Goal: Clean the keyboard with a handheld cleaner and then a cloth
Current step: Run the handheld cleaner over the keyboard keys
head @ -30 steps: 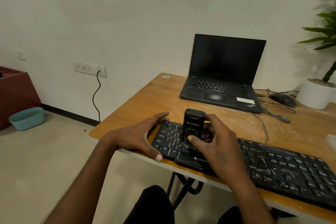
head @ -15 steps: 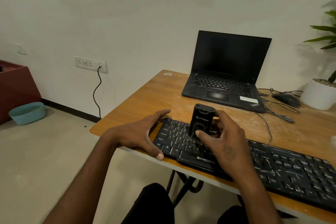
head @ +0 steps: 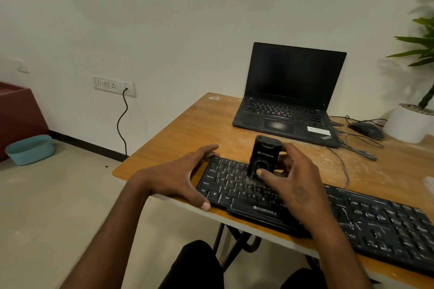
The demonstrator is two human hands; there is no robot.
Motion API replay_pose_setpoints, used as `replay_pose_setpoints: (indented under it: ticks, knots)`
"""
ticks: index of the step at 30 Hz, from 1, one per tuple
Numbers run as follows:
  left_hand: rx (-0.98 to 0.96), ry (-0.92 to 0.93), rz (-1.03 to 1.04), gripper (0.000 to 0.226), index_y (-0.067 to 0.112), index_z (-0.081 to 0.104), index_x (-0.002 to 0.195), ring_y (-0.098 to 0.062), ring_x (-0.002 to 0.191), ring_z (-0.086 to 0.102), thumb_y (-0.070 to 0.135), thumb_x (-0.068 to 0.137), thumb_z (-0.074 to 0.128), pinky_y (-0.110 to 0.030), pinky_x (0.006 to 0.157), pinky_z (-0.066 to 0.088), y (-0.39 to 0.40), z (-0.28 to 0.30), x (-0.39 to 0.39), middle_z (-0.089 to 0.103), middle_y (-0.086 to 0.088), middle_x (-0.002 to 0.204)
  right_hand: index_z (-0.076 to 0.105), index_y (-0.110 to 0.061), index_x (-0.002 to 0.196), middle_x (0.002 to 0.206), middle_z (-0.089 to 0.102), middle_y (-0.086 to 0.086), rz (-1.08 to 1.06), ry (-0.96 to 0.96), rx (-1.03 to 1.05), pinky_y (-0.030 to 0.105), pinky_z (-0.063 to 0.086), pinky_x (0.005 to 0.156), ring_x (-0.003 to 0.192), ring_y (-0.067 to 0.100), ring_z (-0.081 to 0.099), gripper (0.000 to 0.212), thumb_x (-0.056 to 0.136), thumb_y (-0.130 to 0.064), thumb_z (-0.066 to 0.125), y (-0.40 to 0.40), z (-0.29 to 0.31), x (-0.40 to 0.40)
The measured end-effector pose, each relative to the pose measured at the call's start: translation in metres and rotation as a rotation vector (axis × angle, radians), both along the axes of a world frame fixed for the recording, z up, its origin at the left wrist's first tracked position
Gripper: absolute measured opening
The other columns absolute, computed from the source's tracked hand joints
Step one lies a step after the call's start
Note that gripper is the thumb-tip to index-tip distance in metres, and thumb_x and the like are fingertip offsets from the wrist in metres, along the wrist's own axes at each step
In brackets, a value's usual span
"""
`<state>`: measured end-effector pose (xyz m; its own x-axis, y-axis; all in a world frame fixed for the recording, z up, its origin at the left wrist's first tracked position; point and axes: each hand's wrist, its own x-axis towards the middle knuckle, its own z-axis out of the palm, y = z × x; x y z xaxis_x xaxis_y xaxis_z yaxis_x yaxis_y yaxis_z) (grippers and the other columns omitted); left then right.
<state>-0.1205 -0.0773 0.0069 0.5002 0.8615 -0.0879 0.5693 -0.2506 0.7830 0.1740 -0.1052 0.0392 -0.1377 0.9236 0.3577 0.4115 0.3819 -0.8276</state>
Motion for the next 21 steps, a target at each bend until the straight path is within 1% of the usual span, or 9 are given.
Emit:
replay_pose_setpoints:
  ticks: [4,5,7,10,13,16,18,20,21]
  knots:
    - [-0.014,-0.002,-0.004,0.133,0.059,0.007,0.160,0.001,0.146,0.035,0.034,0.068,0.100,-0.027,0.118,0.043,0.000,0.000,0.000,0.028,0.024,0.161,0.056,-0.030,0.132,0.116,0.068,-0.009,0.015,-0.033,0.039,0.021,0.058,0.068,0.090,-0.008,0.066,0.056,0.083,-0.016,0.079,0.008,0.001,-0.020]
    - [-0.017,0.000,-0.004,0.133,0.058,0.007,0.160,0.001,0.145,0.035,0.032,0.068,0.100,-0.025,0.116,0.043,0.000,0.001,0.001,0.028,0.024,0.160,0.056,-0.031,0.132,0.115,0.069,-0.010,0.023,-0.047,0.056,0.023,0.059,0.072,0.092,-0.005,0.066,0.056,0.083,-0.017,0.080,0.011,0.001,-0.029]
    - [-0.016,0.004,-0.005,0.133,0.058,0.007,0.160,-0.001,0.145,0.036,0.033,0.069,0.100,-0.027,0.116,0.044,-0.001,0.001,0.002,0.028,0.024,0.160,0.055,-0.033,0.131,0.115,0.069,-0.009,0.044,-0.059,0.066,0.027,0.060,0.075,0.093,0.000,0.067,0.057,0.082,-0.020,0.080,0.018,0.002,-0.045]
    - [-0.023,0.001,0.000,0.132,0.062,0.007,0.157,-0.003,0.145,0.037,0.035,0.067,0.100,-0.033,0.119,0.043,-0.001,0.004,0.002,0.029,0.022,0.161,0.053,-0.033,0.134,0.115,0.069,-0.008,0.064,-0.066,0.045,0.021,0.057,0.069,0.083,-0.002,0.068,0.059,0.082,-0.020,0.080,0.025,0.002,-0.053]
    - [-0.017,-0.002,-0.013,0.134,0.059,0.007,0.160,-0.004,0.146,0.037,0.034,0.068,0.100,-0.036,0.121,0.042,-0.001,0.003,0.001,0.028,0.022,0.161,0.051,-0.034,0.137,0.117,0.066,-0.010,0.036,-0.064,0.028,0.018,0.055,0.065,0.078,-0.004,0.069,0.062,0.084,-0.019,0.079,0.024,0.003,-0.036]
    - [-0.009,0.003,-0.010,0.133,0.058,0.007,0.160,0.001,0.145,0.035,0.032,0.069,0.100,-0.030,0.119,0.041,-0.001,0.001,0.000,0.028,0.025,0.160,0.050,-0.031,0.137,0.102,0.062,-0.018,-0.047,-0.109,0.023,0.013,0.050,0.054,0.070,-0.002,0.069,0.060,0.085,-0.019,0.078,0.019,0.002,-0.014]
    - [-0.006,0.010,-0.006,0.133,0.059,0.007,0.160,0.002,0.145,0.034,0.031,0.069,0.100,-0.027,0.118,0.041,-0.001,0.000,0.000,0.027,0.025,0.160,0.050,-0.029,0.137,0.087,0.052,-0.026,-0.089,-0.145,0.024,0.009,0.046,0.049,0.067,-0.001,0.068,0.059,0.085,-0.021,0.078,0.018,0.003,-0.012]
    - [-0.009,0.009,-0.002,0.133,0.059,0.007,0.160,0.001,0.145,0.035,0.031,0.069,0.100,-0.026,0.117,0.043,-0.001,0.000,0.000,0.027,0.024,0.160,0.049,-0.029,0.137,0.083,0.045,-0.029,-0.096,-0.165,0.034,0.007,0.044,0.048,0.065,0.002,0.066,0.059,0.086,-0.020,0.077,0.020,0.005,-0.021]
    - [-0.011,0.009,-0.001,0.133,0.059,0.007,0.160,0.000,0.144,0.036,0.031,0.069,0.100,-0.025,0.116,0.043,-0.001,0.000,0.000,0.027,0.024,0.160,0.049,-0.029,0.137,0.086,0.047,-0.027,-0.084,-0.167,0.042,0.008,0.045,0.049,0.067,0.002,0.066,0.058,0.087,-0.020,0.077,0.021,0.007,-0.028]
